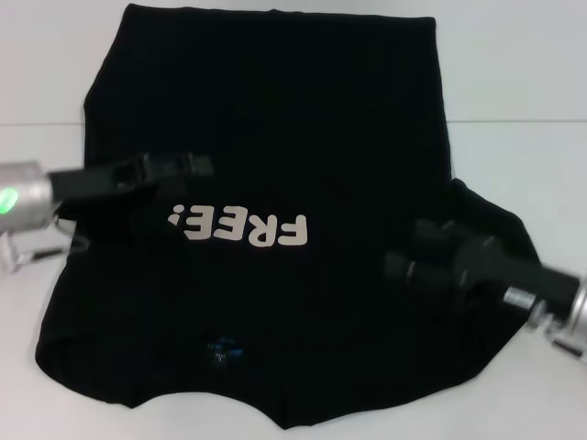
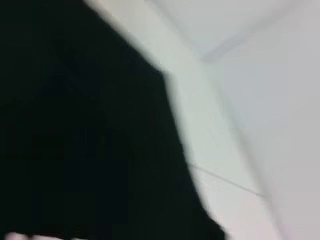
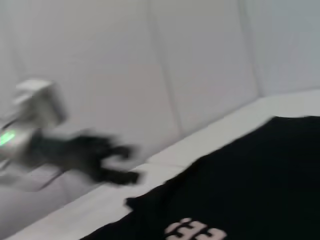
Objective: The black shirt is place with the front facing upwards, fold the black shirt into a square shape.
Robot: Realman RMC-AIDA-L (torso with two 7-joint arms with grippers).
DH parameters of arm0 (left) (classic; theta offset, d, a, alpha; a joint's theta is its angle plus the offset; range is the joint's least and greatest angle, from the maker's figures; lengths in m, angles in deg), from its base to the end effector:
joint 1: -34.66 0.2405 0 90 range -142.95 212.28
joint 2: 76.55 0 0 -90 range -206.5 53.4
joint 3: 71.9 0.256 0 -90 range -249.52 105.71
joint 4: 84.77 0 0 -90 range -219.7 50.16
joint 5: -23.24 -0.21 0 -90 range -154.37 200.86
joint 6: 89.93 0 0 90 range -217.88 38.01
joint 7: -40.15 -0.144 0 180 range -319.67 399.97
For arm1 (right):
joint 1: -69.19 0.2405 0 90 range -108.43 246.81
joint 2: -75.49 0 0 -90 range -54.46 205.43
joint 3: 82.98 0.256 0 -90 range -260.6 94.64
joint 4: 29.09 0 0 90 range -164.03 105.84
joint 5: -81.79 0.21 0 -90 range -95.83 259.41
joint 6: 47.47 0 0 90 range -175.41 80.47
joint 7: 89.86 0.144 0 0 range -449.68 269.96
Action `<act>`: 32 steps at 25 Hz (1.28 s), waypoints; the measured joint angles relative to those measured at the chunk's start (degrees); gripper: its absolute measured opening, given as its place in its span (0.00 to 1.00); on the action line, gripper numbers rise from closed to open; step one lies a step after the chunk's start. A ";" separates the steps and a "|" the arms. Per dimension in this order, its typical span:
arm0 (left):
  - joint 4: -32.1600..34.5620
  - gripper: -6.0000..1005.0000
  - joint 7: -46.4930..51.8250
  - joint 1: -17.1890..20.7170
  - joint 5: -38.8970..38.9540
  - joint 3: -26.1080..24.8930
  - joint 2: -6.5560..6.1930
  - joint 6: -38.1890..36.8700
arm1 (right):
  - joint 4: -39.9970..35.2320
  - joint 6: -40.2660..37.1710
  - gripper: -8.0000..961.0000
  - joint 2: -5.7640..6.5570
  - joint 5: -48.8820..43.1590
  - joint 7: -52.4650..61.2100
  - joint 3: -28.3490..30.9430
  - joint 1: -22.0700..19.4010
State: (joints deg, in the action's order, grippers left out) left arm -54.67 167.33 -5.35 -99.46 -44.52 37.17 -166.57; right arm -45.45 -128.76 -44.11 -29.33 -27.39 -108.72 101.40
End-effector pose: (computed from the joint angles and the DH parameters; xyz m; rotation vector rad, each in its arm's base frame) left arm -0.2685 0.3960 0.0339 -2.1546 -1.7053 -0.8043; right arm 0.2771 0.3242 -0.0405 -2.4706 0.7276 0.9120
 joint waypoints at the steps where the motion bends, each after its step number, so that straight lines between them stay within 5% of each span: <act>1: 0.01 0.73 -3.85 1.86 2.55 -0.02 -0.07 -3.36 | -2.38 0.58 0.98 0.03 -0.10 5.07 0.08 0.06; 4: 0.03 0.73 -15.59 6.41 7.78 -0.04 -0.01 -13.17 | -11.54 2.32 0.98 0.42 -1.92 22.74 -1.78 0.51; 7: 0.88 0.73 -26.73 10.49 8.77 0.05 0.26 -20.81 | -19.76 3.35 0.98 2.46 -7.47 41.06 -4.62 1.96; 13: 2.45 0.73 -40.47 15.73 7.84 1.19 0.28 -25.40 | -24.79 2.54 0.98 11.72 -24.84 76.81 -10.22 8.97; 15: 2.99 0.73 -44.69 16.86 7.39 1.20 0.50 -25.98 | -24.71 2.30 0.98 13.15 -29.68 82.15 -11.45 11.01; 17: 3.25 0.73 -48.02 17.64 6.83 1.24 0.77 -26.07 | -24.89 2.35 0.98 13.46 -35.25 85.71 -12.35 13.15; 21: 3.28 0.73 -50.59 18.26 4.77 1.24 1.16 -25.91 | -23.47 3.93 0.98 12.07 -43.15 87.96 -12.76 16.42; 32: 3.30 0.73 -52.36 18.83 3.43 0.88 1.41 -26.97 | -14.13 13.71 0.98 9.61 -47.75 89.19 -17.29 19.10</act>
State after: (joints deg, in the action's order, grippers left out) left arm -51.37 114.96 13.49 -96.03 -43.64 38.59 -193.54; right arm -59.59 -115.05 -34.50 -77.08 61.79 -126.01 120.50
